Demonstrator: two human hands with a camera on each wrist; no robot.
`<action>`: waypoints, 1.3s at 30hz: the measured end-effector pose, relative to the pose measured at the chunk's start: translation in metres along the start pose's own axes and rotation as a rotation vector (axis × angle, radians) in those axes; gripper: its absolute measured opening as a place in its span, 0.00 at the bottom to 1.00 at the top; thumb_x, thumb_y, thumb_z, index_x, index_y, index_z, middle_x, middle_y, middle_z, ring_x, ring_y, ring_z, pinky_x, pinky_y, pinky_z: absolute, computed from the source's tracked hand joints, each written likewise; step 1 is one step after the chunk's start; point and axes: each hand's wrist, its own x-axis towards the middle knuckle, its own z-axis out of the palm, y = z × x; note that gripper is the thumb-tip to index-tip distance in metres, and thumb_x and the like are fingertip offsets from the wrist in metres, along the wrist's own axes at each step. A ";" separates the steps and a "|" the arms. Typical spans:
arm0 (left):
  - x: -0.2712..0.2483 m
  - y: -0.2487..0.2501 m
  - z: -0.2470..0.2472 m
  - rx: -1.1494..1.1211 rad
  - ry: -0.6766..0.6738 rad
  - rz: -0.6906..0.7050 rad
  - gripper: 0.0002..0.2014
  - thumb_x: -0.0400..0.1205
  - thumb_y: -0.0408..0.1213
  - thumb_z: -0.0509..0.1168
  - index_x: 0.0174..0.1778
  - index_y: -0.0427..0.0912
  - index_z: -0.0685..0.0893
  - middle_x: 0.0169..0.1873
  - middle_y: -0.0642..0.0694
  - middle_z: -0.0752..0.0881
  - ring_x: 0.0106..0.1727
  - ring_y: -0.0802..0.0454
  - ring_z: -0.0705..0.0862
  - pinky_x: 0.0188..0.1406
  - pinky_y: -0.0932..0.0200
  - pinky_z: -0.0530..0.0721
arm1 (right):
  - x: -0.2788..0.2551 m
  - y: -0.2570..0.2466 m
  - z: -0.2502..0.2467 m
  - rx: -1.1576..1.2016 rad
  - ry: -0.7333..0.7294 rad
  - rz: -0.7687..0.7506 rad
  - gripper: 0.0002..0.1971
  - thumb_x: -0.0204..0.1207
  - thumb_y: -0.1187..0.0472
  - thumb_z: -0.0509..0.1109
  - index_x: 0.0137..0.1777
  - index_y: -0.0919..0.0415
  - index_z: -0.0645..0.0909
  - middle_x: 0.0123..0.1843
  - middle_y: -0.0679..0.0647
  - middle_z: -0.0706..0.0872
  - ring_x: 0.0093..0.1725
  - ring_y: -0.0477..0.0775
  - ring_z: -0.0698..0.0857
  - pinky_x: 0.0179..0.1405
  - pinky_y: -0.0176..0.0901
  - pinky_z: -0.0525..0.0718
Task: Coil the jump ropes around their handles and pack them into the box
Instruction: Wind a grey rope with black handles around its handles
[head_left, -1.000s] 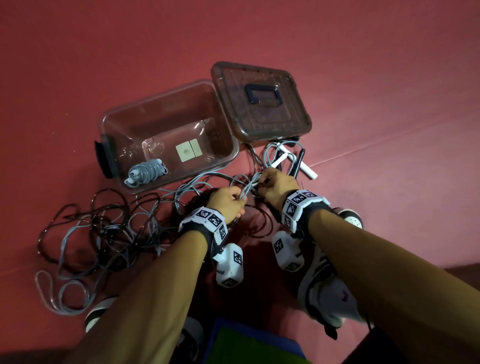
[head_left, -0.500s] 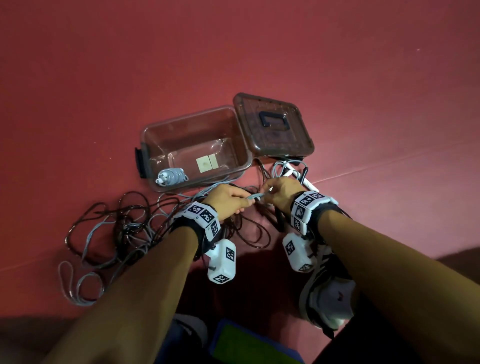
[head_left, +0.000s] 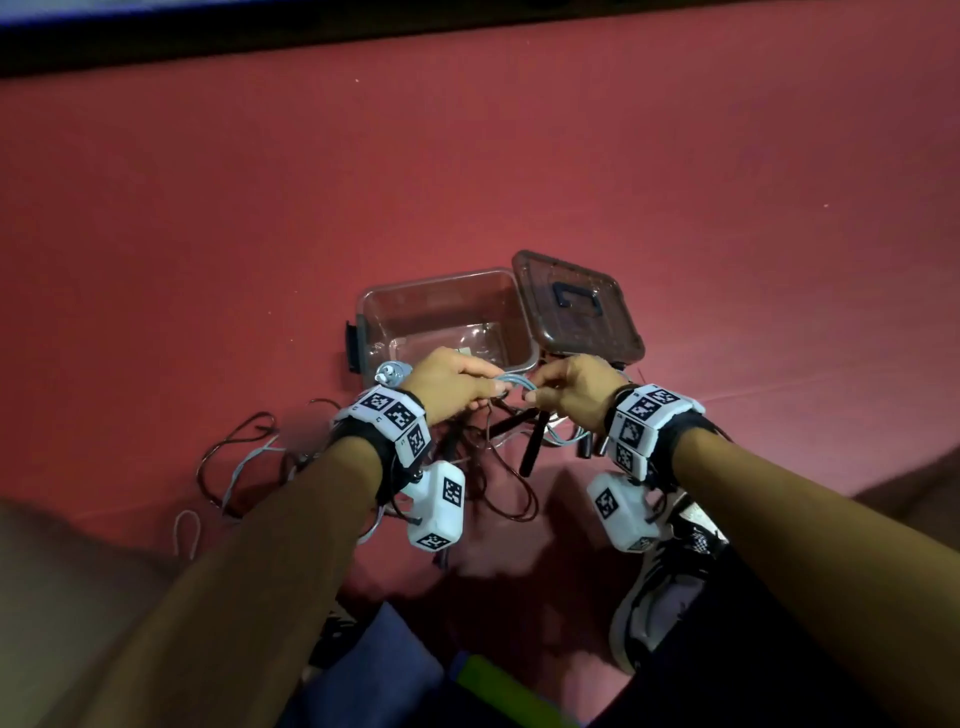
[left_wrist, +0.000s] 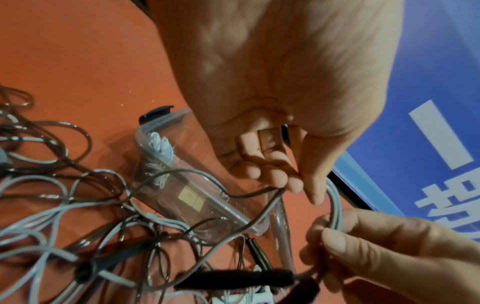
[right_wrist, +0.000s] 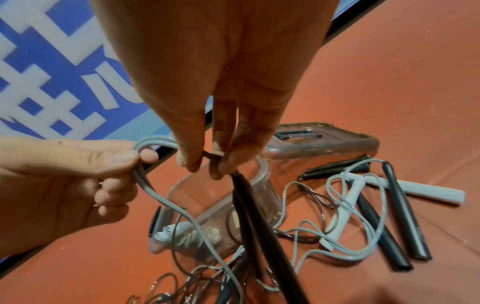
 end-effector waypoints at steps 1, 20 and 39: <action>-0.005 0.005 -0.005 0.008 0.016 0.018 0.06 0.81 0.35 0.76 0.44 0.53 0.94 0.24 0.58 0.86 0.27 0.62 0.79 0.34 0.65 0.79 | -0.003 -0.007 -0.004 -0.005 0.008 -0.015 0.04 0.77 0.53 0.77 0.41 0.50 0.89 0.37 0.51 0.90 0.40 0.50 0.86 0.48 0.45 0.85; -0.054 0.044 -0.050 0.075 0.201 0.111 0.15 0.79 0.33 0.76 0.61 0.41 0.83 0.31 0.55 0.86 0.30 0.59 0.81 0.34 0.62 0.74 | -0.038 -0.113 -0.038 0.191 -0.010 -0.256 0.10 0.80 0.55 0.75 0.41 0.59 0.84 0.35 0.59 0.90 0.28 0.49 0.82 0.30 0.41 0.79; -0.069 0.024 -0.042 0.115 0.104 0.248 0.18 0.73 0.59 0.74 0.50 0.51 0.90 0.37 0.31 0.82 0.34 0.52 0.73 0.39 0.50 0.80 | -0.018 -0.126 -0.026 0.765 -0.075 -0.219 0.12 0.83 0.72 0.67 0.65 0.68 0.80 0.33 0.56 0.87 0.26 0.45 0.80 0.28 0.33 0.80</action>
